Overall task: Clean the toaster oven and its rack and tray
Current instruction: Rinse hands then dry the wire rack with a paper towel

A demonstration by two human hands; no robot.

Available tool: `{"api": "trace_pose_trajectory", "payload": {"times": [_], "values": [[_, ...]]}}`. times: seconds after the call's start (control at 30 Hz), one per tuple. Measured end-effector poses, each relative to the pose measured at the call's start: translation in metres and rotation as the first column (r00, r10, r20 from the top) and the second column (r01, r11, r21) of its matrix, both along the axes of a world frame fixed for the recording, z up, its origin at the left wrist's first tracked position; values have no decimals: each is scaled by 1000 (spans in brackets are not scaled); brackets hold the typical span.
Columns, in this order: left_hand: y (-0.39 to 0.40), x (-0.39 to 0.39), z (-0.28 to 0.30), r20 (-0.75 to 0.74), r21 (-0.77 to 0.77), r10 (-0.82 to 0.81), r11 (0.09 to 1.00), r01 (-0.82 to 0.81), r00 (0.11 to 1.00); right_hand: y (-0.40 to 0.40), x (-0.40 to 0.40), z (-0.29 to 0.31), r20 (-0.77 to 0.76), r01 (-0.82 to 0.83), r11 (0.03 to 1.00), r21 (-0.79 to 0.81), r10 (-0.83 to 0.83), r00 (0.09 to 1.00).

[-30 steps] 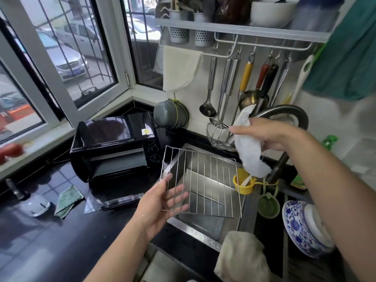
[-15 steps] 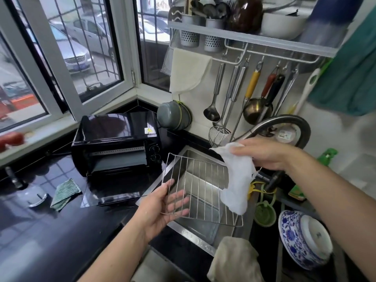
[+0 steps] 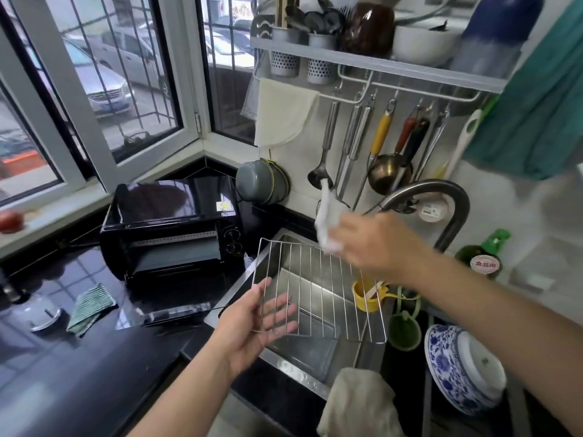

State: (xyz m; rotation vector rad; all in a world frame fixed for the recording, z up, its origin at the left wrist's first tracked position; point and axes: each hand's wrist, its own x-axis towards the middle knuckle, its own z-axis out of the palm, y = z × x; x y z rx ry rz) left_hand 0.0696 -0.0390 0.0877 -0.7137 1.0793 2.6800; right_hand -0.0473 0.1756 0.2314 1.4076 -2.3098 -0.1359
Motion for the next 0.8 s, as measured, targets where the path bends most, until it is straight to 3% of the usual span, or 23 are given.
{"api": "trace_pose_trajectory", "payload": {"times": [0.07,0.13,0.2,0.27,0.3,0.33,0.37,0.4,0.5,0.63,0.7,0.8], "values": [[0,1,2,-16,16,22,1000,-22,1000,1,33,-37,228,-19,958,286,-48,972],[-3,2,3,-46,3,27,1000,-27,999,8,54,-55,402,35,911,412,-216,890],[-4,3,5,-65,-40,21,999,-23,998,9,58,-61,365,136,977,166,-188,912],[0,6,7,-84,-78,14,997,-20,996,-5,55,-69,296,339,935,-104,-297,908],[6,8,10,-95,-94,7,995,-16,995,-18,53,-73,401,484,866,-128,-401,823],[13,9,13,-107,-110,-2,994,-9,994,-31,53,-83,557,611,788,-77,-474,682],[21,10,16,-121,-130,-14,992,-2,993,-43,53,-97,669,692,722,14,-521,530],[28,12,19,-137,-151,-21,988,0,990,-52,51,-112,705,732,679,60,-548,450],[39,15,23,-184,-231,-40,973,-3,982,-55,32,-126,657,786,615,-68,-565,499],[43,16,29,-224,-236,-66,972,12,972,-47,-6,-101,622,831,521,-195,-589,516],[47,13,33,-251,-252,-74,968,8,965,-56,-8,-92,620,822,529,-209,-579,530],[49,6,32,-302,-275,-89,961,2,949,-81,17,-95,658,745,626,-229,-464,593]]}}
